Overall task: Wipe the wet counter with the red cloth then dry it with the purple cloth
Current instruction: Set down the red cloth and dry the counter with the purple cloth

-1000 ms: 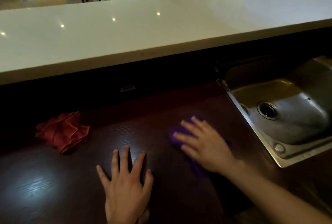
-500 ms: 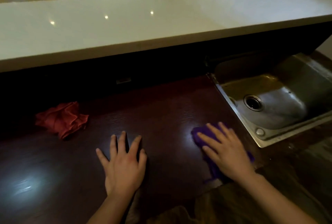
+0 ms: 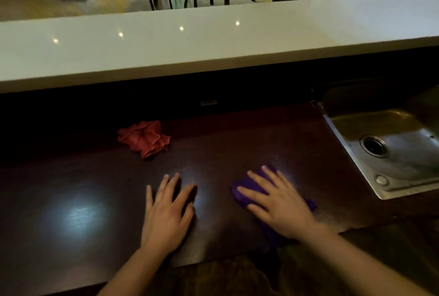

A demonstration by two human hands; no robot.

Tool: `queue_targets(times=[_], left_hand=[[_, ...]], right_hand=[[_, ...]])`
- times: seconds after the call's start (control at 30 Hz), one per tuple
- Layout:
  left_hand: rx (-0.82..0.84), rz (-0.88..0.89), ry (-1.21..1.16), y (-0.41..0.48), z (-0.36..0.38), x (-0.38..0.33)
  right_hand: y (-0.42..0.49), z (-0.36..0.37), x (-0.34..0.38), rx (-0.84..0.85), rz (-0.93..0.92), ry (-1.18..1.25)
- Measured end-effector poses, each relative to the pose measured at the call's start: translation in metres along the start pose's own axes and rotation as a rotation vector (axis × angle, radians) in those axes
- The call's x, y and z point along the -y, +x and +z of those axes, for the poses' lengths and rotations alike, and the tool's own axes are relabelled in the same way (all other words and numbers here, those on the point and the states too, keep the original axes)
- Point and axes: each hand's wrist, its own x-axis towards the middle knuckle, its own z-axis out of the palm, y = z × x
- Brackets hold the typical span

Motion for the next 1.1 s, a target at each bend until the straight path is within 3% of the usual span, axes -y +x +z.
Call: queue_targets(times=[0.1, 0.17, 0.2, 0.37, 0.47, 0.57, 0.67, 0.73, 0.8, 0.87, 0.97, 1.03, 1.1], left_hand=[[-0.028, -0.166, 0.081, -0.031, -0.018, 0.072], [-0.024, -0.295, 0.105, -0.041, -0.024, 0.105], [-0.021, -0.323, 0.120, -0.043, -0.025, 0.115], [-0.046, -0.315, 0.132, -0.043, -0.020, 0.123], [-0.068, -0.304, 0.118, -0.045, -0.020, 0.125], [-0.062, -0.310, 0.097, -0.044, -0.020, 0.125], [-0.059, -0.309, 0.096, -0.044, -0.020, 0.125], [-0.061, -0.314, 0.097, -0.044, -0.020, 0.124], [-0.062, -0.314, 0.096, -0.044, -0.020, 0.124], [-0.058, -0.315, 0.101, -0.044, -0.021, 0.122], [-0.056, -0.314, 0.101, -0.046, -0.022, 0.120], [-0.061, -0.329, 0.106, -0.047, -0.023, 0.119], [-0.062, -0.359, 0.115, -0.046, -0.023, 0.118]], right_hand=[[0.037, -0.009, -0.037, 0.008, 0.397, 0.071], [0.078, -0.013, -0.009, -0.015, 0.656, 0.138], [0.098, -0.013, 0.022, -0.003, 0.668, 0.150], [0.117, 0.007, 0.204, 0.024, -0.013, 0.199], [0.083, 0.009, 0.190, -0.012, -0.274, 0.137], [0.061, 0.009, 0.114, -0.046, -0.160, 0.020], [0.056, -0.002, 0.073, -0.021, 0.282, 0.070], [0.056, -0.002, 0.104, -0.046, 0.465, 0.089], [0.047, 0.007, 0.157, -0.065, 0.346, 0.108], [0.029, 0.015, 0.189, -0.045, 0.061, 0.096], [0.021, 0.013, 0.146, -0.033, -0.163, 0.079], [0.029, 0.004, 0.108, -0.032, -0.040, 0.067], [0.055, -0.002, 0.087, -0.018, 0.228, 0.100]])
